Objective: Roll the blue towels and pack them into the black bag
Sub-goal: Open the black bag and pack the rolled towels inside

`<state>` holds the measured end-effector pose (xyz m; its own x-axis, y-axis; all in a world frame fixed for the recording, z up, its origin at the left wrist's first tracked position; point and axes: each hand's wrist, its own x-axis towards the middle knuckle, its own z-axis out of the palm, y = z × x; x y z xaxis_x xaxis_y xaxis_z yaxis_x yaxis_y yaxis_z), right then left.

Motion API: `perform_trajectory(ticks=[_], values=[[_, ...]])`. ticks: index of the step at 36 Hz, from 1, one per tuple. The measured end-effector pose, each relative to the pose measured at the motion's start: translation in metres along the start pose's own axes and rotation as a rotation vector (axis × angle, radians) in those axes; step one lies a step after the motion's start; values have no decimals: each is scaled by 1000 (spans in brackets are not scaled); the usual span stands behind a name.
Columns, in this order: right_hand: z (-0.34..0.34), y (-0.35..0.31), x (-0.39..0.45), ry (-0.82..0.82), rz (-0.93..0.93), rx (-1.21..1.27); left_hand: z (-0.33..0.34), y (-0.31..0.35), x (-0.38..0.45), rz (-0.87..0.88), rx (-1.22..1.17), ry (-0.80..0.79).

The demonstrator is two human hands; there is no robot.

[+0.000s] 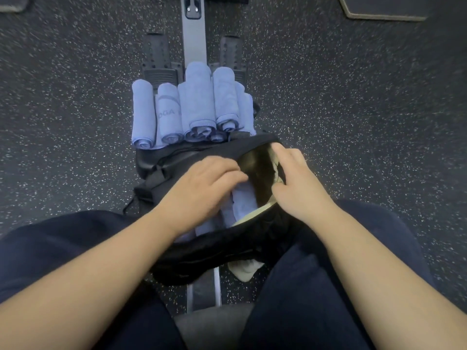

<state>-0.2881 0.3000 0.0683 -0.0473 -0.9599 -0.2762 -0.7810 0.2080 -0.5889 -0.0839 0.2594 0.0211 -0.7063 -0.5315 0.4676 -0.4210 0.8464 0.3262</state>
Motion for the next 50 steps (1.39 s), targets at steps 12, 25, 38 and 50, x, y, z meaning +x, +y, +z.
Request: perform_trajectory(ticks=[12, 25, 38, 50], values=[[3, 0, 4, -16, 1, 29, 26, -95, 35, -898, -167, -109], [8, 3, 11, -8, -28, 52, 39, -147, 79, -1076, -378, -196], [7, 2, 11, -13, -33, 75, 28, -144, 86, -1090, -482, -36], [7, -3, 9, -24, -11, 45, 12, -128, 33, -1153, -433, 68]])
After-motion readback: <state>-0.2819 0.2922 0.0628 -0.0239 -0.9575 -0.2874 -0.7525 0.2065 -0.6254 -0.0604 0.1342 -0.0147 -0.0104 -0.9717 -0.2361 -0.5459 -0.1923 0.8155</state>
